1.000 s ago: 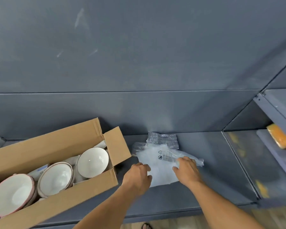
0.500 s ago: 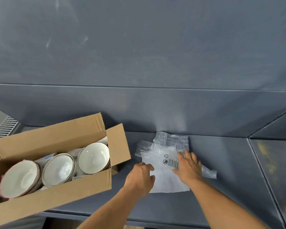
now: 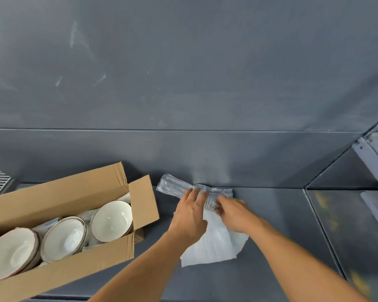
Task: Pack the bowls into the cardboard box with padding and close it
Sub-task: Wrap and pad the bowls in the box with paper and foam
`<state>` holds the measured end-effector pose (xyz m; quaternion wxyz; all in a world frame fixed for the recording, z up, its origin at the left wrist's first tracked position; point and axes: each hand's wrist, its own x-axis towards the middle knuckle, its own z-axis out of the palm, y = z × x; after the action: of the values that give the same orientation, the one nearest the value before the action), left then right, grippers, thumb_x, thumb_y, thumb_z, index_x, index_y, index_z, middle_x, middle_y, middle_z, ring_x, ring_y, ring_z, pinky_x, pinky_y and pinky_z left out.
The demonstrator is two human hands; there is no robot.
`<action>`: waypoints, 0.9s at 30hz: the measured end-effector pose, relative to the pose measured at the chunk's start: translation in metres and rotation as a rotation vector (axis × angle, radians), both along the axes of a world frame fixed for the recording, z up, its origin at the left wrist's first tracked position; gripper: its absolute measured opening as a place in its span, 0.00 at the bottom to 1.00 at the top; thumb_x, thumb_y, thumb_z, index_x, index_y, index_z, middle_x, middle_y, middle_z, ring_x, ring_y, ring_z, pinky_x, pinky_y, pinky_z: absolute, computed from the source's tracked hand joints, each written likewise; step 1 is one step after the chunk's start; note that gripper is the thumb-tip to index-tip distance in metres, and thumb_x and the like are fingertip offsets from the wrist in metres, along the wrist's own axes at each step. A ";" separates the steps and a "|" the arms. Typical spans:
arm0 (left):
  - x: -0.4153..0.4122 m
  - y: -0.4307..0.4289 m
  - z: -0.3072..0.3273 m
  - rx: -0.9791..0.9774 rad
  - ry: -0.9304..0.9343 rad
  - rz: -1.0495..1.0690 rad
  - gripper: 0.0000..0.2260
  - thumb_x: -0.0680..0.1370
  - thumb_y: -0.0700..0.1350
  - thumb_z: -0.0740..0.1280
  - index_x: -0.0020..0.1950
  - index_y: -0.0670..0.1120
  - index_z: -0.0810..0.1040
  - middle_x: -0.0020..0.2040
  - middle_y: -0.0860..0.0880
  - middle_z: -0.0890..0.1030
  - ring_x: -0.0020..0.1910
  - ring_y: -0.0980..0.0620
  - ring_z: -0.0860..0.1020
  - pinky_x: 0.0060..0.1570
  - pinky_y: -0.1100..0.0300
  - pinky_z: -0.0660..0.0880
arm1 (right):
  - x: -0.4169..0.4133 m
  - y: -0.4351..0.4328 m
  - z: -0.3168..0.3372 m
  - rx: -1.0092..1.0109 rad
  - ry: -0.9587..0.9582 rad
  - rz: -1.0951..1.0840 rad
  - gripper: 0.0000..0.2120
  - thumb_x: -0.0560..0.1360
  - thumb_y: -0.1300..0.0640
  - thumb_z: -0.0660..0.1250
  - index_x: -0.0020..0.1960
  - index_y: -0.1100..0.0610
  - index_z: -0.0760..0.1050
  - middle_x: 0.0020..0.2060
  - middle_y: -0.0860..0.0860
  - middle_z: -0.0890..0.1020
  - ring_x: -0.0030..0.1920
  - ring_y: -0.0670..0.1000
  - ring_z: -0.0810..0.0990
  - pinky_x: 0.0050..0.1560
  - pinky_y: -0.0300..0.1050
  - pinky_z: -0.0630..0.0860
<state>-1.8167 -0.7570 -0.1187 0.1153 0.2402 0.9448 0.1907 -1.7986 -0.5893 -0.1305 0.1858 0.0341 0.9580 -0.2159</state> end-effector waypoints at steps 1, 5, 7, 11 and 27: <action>-0.001 0.002 0.005 -0.029 0.064 -0.028 0.35 0.73 0.41 0.68 0.77 0.50 0.58 0.76 0.50 0.62 0.77 0.47 0.54 0.76 0.53 0.53 | 0.000 -0.001 0.007 -0.034 -0.008 0.000 0.04 0.81 0.55 0.56 0.48 0.51 0.66 0.50 0.50 0.80 0.53 0.56 0.76 0.53 0.49 0.73; -0.005 0.001 0.013 -0.097 0.154 0.008 0.27 0.73 0.46 0.70 0.71 0.51 0.67 0.63 0.50 0.75 0.66 0.48 0.69 0.75 0.51 0.54 | 0.000 -0.009 0.030 -0.199 -0.003 -0.007 0.05 0.80 0.57 0.56 0.50 0.48 0.69 0.50 0.46 0.81 0.51 0.51 0.78 0.54 0.50 0.76; -0.005 -0.004 0.016 -0.058 0.111 0.061 0.16 0.74 0.49 0.68 0.62 0.50 0.74 0.56 0.49 0.77 0.59 0.48 0.74 0.66 0.54 0.65 | 0.002 -0.016 0.042 -0.293 0.024 -0.037 0.04 0.79 0.56 0.59 0.49 0.48 0.70 0.47 0.46 0.81 0.49 0.50 0.78 0.50 0.48 0.75; -0.002 -0.015 0.033 0.185 -0.179 0.295 0.09 0.78 0.45 0.63 0.37 0.48 0.71 0.36 0.51 0.75 0.36 0.53 0.73 0.33 0.62 0.67 | 0.006 -0.033 0.056 -0.449 0.074 -0.097 0.06 0.80 0.55 0.59 0.45 0.47 0.70 0.44 0.47 0.82 0.43 0.45 0.83 0.44 0.45 0.74; 0.006 -0.088 0.047 1.097 -0.690 1.086 0.11 0.76 0.34 0.60 0.56 0.33 0.75 0.48 0.36 0.79 0.46 0.39 0.80 0.39 0.52 0.79 | 0.011 -0.138 0.038 -1.186 -0.235 -0.200 0.16 0.68 0.65 0.70 0.55 0.65 0.78 0.45 0.53 0.83 0.48 0.47 0.82 0.51 0.37 0.77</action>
<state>-1.8111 -0.8447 -0.0720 0.1569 -0.2969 0.6145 0.7139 -1.7876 -0.7275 -0.0921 0.2565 0.0382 0.6400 -0.7233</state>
